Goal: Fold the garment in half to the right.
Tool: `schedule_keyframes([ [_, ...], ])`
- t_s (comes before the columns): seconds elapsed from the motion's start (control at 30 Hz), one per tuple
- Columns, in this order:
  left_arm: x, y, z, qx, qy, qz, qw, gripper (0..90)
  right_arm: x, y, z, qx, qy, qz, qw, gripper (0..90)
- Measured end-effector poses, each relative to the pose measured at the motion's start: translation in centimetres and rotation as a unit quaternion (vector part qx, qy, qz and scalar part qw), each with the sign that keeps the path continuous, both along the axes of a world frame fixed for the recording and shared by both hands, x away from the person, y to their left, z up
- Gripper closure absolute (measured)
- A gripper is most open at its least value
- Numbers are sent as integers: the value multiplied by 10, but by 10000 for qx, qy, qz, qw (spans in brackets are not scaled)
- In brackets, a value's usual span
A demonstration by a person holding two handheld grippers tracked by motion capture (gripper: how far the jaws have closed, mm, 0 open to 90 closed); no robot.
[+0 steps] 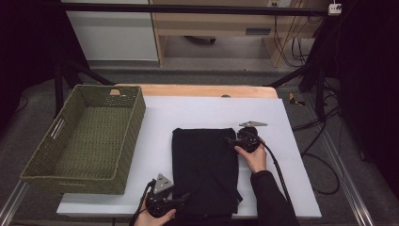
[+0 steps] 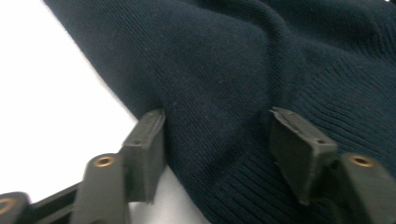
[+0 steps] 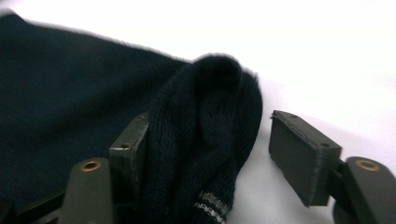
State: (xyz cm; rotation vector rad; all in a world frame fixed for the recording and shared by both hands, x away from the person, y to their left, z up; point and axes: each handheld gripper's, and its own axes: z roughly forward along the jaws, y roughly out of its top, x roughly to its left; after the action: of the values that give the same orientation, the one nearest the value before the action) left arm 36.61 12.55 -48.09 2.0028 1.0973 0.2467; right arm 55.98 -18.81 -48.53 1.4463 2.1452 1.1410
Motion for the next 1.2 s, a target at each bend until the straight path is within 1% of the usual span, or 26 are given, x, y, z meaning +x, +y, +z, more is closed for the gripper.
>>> schedule_keyframes([
  [0.03,-1,-1,0,15,-15,13,10000,441,1,0,0,-1,-10,-6,10000,367],
  [0.07,-1,-2,0,89,-46,-6,10000,496,1,-1,0,-21,-2,3,10000,382],
  [0.13,-1,-2,1,118,-7,-24,9999,610,1,0,0,-125,-14,21,9999,403],
  [0.17,0,-1,1,113,20,-39,9999,676,0,1,1,-170,-35,46,9998,443],
  [0.2,2,1,1,104,44,-50,9999,738,-1,1,1,-122,-15,78,9999,504],
  [0.23,3,3,1,75,63,-90,9999,776,-1,2,1,-86,18,91,9999,574],
  [0.27,4,5,1,34,103,-117,9999,797,-2,2,2,0,73,141,9999,673],
  [0.3,5,7,2,68,71,-149,9998,808,-2,2,2,164,181,165,9996,735],
  [0.37,4,11,3,48,68,-171,9998,820,-2,3,3,207,200,152,9995,790],
  [0.4,4,13,4,96,58,-222,9997,822,-2,3,4,219,241,123,9994,801],
  [0.43,4,15,4,66,55,-216,9997,825,-2,2,5,219,254,129,9994,808],
  [0.5,4,18,6,91,34,-245,9997,829,-3,0,5,240,209,122,9994,816],
  [0.53,5,19,6,122,20,-257,9996,830,-4,0,6,204,152,126,9996,818],
  [0.6,9,20,9,174,-71,-282,9994,833,-4,-1,8,191,77,35,9998,822],
  [0.63,13,21,10,217,-182,-250,9993,833,-3,-3,9,176,11,-20,9998,824],
  [0.7,21,20,11,241,-252,-189,9992,834,0,-8,13,202,-68,-140,9997,826],
  [0.73,26,19,10,180,-262,-167,9994,833,2,-10,14,157,-73,-174,9997,825],
  [0.77,29,18,9,150,-219,-168,9995,833,4,-12,14,116,-46,-213,9997,825],
  [0.8,31,18,8,115,-133,-176,9997,833,6,-14,14,111,-83,-247,9996,825],
  [0.83,30,18,7,123,-134,-199,9996,833,8,-15,13,150,-25,-241,9996,824],
  [0.87,27,19,7,157,-183,-219,9995,833,9,-14,11,109,13,-207,9997,822],
  [0.93,21,22,8,92,-174,-222,9996,832,9,-12,6,51,36,-110,9999,814],
  [1.03,13,19,6,185,-251,-257,9992,831,8,-9,5,28,-100,55,9999,803],
  [1.1,13,18,7,242,-317,-262,9989,828,8,-6,6,-110,-220,180,9995,791],
  [1.13,14,18,7,190,-316,-240,9990,823,8,-5,6,-146,-231,182,9995,775],
  [1.2,16,21,6,86,-325,-209,9992,799,7,-6,6,-82,-214,119,9997,720],
])
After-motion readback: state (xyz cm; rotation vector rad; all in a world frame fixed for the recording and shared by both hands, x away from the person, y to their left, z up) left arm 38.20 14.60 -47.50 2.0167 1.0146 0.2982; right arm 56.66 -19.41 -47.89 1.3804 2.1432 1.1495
